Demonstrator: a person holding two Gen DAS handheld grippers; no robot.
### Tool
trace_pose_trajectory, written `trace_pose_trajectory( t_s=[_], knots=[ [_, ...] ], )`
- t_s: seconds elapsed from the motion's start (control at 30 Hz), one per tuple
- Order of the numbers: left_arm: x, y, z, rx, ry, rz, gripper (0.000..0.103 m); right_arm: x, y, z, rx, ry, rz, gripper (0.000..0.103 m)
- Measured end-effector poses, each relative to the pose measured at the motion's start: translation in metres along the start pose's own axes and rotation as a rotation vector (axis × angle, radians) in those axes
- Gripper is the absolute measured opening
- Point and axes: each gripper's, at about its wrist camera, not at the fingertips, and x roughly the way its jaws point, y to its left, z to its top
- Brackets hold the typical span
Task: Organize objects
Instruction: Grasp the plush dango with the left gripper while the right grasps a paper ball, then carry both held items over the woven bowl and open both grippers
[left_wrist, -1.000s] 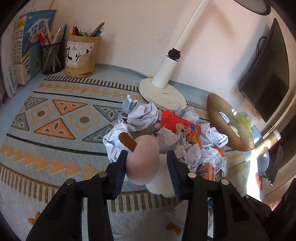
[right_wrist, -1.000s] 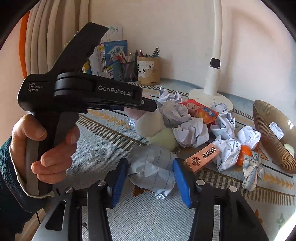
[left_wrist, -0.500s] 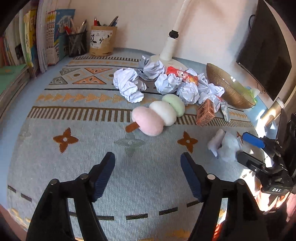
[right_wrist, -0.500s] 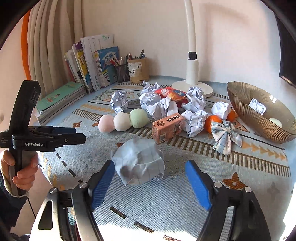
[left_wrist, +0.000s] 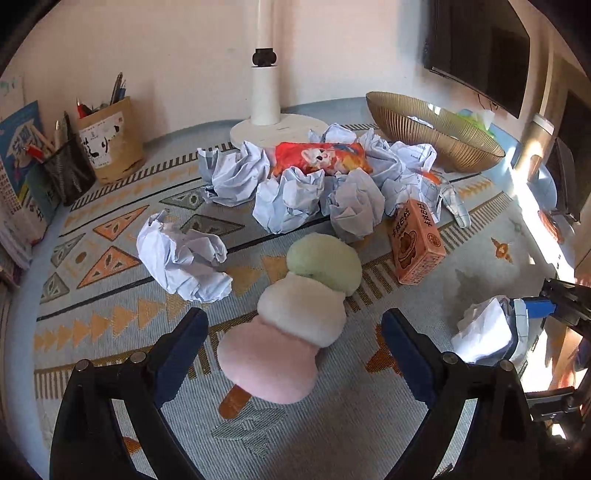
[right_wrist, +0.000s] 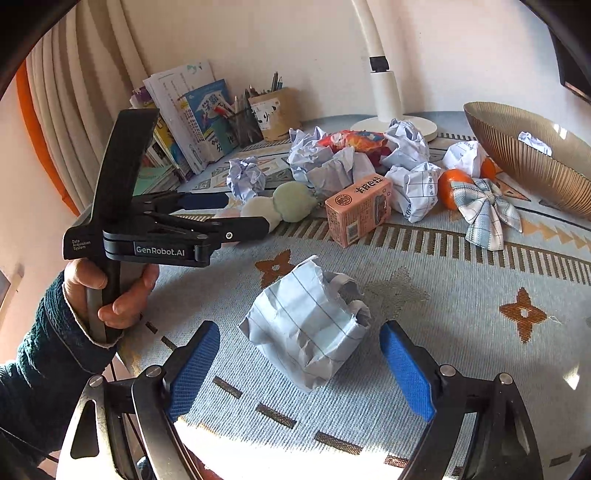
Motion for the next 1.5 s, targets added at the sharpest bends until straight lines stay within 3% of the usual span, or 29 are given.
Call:
trace_pose_trajectory(
  t_s=[0.2, 0.27, 0.3, 0.4, 0.47, 0.57, 0.63, 0.7, 0.77, 0.93, 1.03, 1.17, 1.27, 1.33, 1.37, 1.5],
  knots=[
    [0.011, 0.009, 0.001, -0.042, 0.039, -0.015, 0.094, 0.004, -0.009, 0.003, 0.059, -0.005, 0.021, 0.086],
    [0.012, 0.008, 0.000, -0.049, 0.041, -0.013, 0.081, 0.002, -0.006, 0.001, 0.047, -0.012, 0.036, 0.061],
    [0.013, 0.007, 0.000, -0.049, 0.049, -0.016, 0.066, 0.001, -0.004, 0.001, 0.037, -0.017, 0.037, 0.058],
    [0.009, 0.001, -0.002, -0.035, 0.033, 0.013, 0.059, -0.009, 0.005, 0.000, -0.029, -0.058, -0.069, 0.053],
    [0.002, -0.001, -0.003, -0.066, 0.019, 0.035, 0.058, -0.022, 0.003, 0.005, -0.043, -0.095, -0.107, 0.053],
    [-0.016, 0.008, -0.005, -0.218, -0.023, 0.018, 0.058, -0.033, -0.016, 0.015, -0.013, -0.123, -0.153, 0.054],
    [-0.023, 0.012, -0.010, -0.312, -0.026, 0.004, 0.058, -0.028, -0.031, 0.020, -0.002, -0.082, -0.163, 0.054],
    [-0.029, 0.008, -0.016, -0.342, -0.044, -0.004, 0.058, -0.017, -0.043, 0.020, -0.003, -0.001, -0.131, 0.057],
    [-0.029, 0.001, -0.020, -0.333, -0.037, -0.005, 0.058, -0.010, -0.048, 0.016, 0.004, 0.050, -0.110, 0.061],
    [-0.023, -0.012, -0.021, -0.289, -0.015, 0.002, 0.058, -0.025, -0.061, 0.004, 0.080, 0.008, -0.065, 0.076],
    [-0.021, -0.016, -0.021, -0.280, -0.014, -0.018, 0.058, -0.030, -0.063, 0.000, 0.131, -0.012, -0.043, 0.076],
    [-0.021, -0.024, -0.021, -0.256, -0.019, -0.006, 0.058, -0.030, -0.065, 0.009, 0.193, -0.050, -0.107, 0.076],
    [-0.024, -0.027, -0.023, -0.251, -0.025, -0.008, 0.058, -0.021, -0.071, 0.015, 0.237, -0.043, -0.102, 0.076],
    [-0.025, -0.027, -0.024, -0.252, -0.023, -0.009, 0.058, -0.021, -0.074, 0.015, 0.267, -0.059, -0.099, 0.069],
    [-0.026, -0.026, -0.024, -0.253, -0.021, -0.005, 0.058, -0.021, -0.074, 0.015, 0.264, -0.060, -0.103, 0.056],
    [-0.034, -0.029, -0.024, -0.253, -0.043, -0.005, 0.058, -0.031, -0.072, 0.012, 0.234, -0.084, -0.129, 0.051]
  ],
)
